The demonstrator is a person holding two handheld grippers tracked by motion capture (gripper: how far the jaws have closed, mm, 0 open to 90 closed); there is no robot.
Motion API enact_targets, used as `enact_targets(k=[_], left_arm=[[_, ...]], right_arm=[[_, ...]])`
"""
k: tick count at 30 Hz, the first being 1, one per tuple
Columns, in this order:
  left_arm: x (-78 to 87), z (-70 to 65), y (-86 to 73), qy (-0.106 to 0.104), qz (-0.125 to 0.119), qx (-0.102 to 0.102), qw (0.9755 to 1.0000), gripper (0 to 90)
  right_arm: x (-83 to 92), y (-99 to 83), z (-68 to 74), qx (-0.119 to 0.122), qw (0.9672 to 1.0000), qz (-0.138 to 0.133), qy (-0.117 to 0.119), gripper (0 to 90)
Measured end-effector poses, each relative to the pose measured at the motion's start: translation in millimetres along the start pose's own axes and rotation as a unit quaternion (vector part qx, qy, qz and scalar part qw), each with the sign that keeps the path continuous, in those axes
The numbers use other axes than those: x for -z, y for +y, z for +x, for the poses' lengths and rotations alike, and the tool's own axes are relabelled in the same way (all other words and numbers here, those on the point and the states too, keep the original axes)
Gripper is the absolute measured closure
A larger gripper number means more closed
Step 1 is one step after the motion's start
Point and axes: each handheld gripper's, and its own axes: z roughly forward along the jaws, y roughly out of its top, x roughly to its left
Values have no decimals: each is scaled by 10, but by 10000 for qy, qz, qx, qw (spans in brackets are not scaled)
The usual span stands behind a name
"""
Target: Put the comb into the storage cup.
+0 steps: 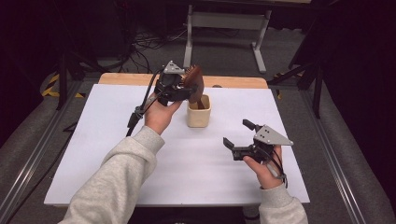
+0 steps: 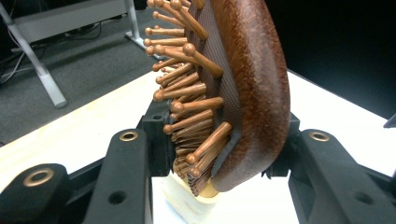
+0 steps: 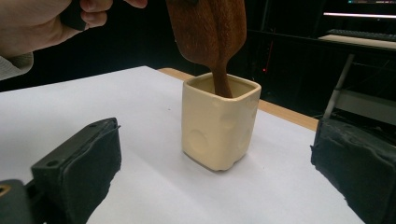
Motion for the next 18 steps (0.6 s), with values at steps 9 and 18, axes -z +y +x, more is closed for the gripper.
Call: enact_targets(k=[9, 18], left_arm=[[-89, 7, -40, -19, 178, -6, 9998, 560], [-143, -5, -72, -47, 286, 2, 9996, 555]], right_arm=[[2, 0, 0, -10, 10000, -2, 17, 25], [3, 1, 3, -20, 10000, -10, 41, 26]])
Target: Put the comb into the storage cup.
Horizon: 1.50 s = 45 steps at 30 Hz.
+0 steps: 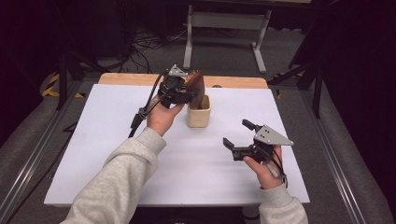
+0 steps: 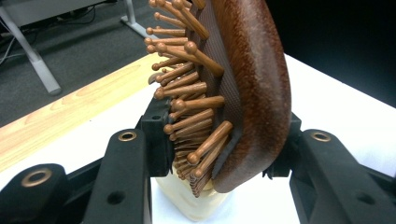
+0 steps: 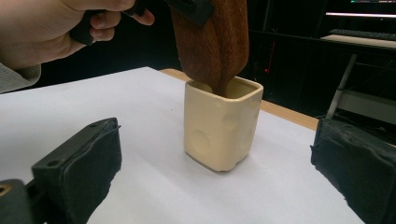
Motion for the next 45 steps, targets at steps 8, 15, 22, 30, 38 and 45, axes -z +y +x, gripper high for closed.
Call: enact_targets(k=[8, 15, 22, 30, 38, 45], left_arm=[[6, -2, -15, -42, 30, -19, 10000, 519], [39, 7, -50, 71, 92, -161, 9998, 447], [127, 78, -92, 52, -66, -273, 9996, 223], [316, 6, -143, 22, -94, -692, 9976, 1], [658, -17, -246, -188, -542, -849, 9947, 1], [971, 46, -456, -340, -886, -855, 9918, 1]], right_arm=[[-3, -1, 4, -15, 10000, 1, 32, 26], [-12, -3, 10, 2, 10000, 14, 42, 26], [-24, -6, 19, 14, 10000, 31, 46, 26], [-24, 1, 7, 10, 10000, 36, 26, 26], [-32, 33, 4, 82, 10000, 28, 40, 26], [-19, 53, -17, 150, 9998, 73, 130, 25]])
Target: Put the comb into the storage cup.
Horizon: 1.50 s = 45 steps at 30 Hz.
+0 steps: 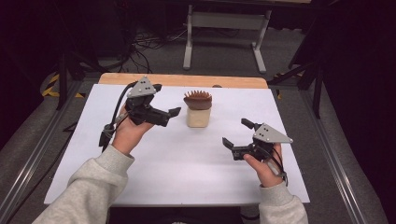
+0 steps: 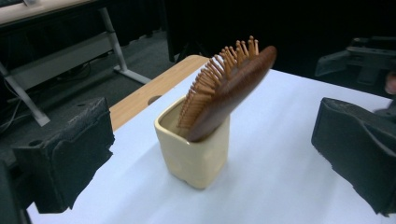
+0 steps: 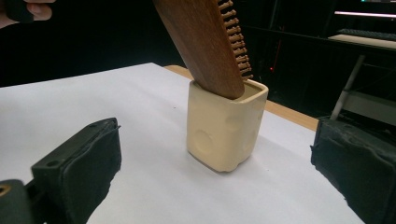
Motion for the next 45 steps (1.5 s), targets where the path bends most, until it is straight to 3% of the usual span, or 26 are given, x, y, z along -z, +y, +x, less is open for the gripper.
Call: enact_targets(k=[9, 19, 32, 39, 45], left_arm=[[323, 32, -214, 56, -147, 150, 9998, 1], [554, 42, -555, 184, -274, 258, 9991, 1], [743, 72, -1063, 374, -392, 451, 9975, 1], [820, 80, -1405, 579, -523, 647, 9948, 1], [832, 86, -1661, 630, -529, 803, 9934, 1]], right_arm=[[24, 11, -19, 1, 10000, 1, 74, 21], [36, -5, -39, 19, 9998, 82, 166, 20], [71, -81, -55, -29, 9995, 127, 287, 20], [77, -161, -47, -31, 9992, 187, 346, 20], [92, -227, -40, -55, 9991, 201, 376, 20]])
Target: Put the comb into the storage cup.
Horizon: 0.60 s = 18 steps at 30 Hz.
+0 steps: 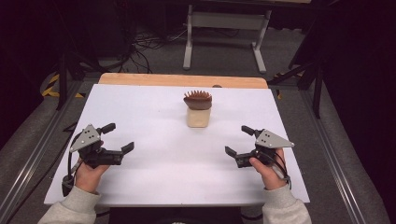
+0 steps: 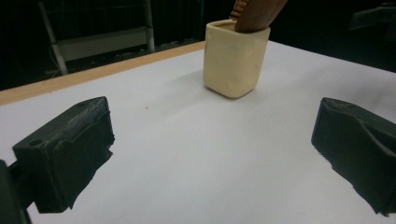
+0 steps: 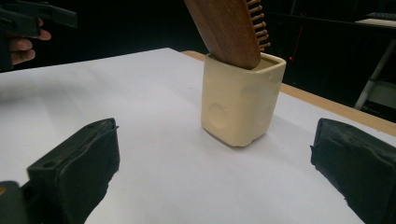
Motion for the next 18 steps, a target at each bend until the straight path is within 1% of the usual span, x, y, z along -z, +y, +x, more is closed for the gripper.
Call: enact_targets(k=[2, 6, 7, 10, 12, 14, 15, 17, 18], left_arm=[[9, 13, -59, 4, 2, 29, 10000, 1], [18, 20, -151, 67, 28, -25, 10000, 1], [21, 18, -166, 94, 49, -37, 9999, 1], [21, 10, -261, 241, 3, -133, 9996, 1], [16, 12, -303, 278, 17, -113, 9995, 1], [8, 24, -340, 327, -18, -94, 9994, 1], [-5, 31, -351, 374, 30, -7, 9993, 1], [-3, 37, -350, 369, 32, 9, 9993, 1], [-7, 31, -352, 400, 26, -14, 9992, 1]], right_arm=[[7, -24, -1, -9, 10000, 18, 13, 20], [19, -69, -5, -30, 10000, 45, 32, 20], [24, -86, -6, -21, 10000, 48, 32, 20], [33, -131, -4, -43, 9999, 58, 73, 20], [40, -166, -2, -49, 9999, 72, 91, 20], [50, -213, -3, -56, 9999, 91, 93, 20], [54, -234, -3, -67, 9999, 93, 91, 20], [64, -273, -5, -78, 9999, 82, 81, 20], [69, -300, -9, -79, 9999, 83, 75, 20]])
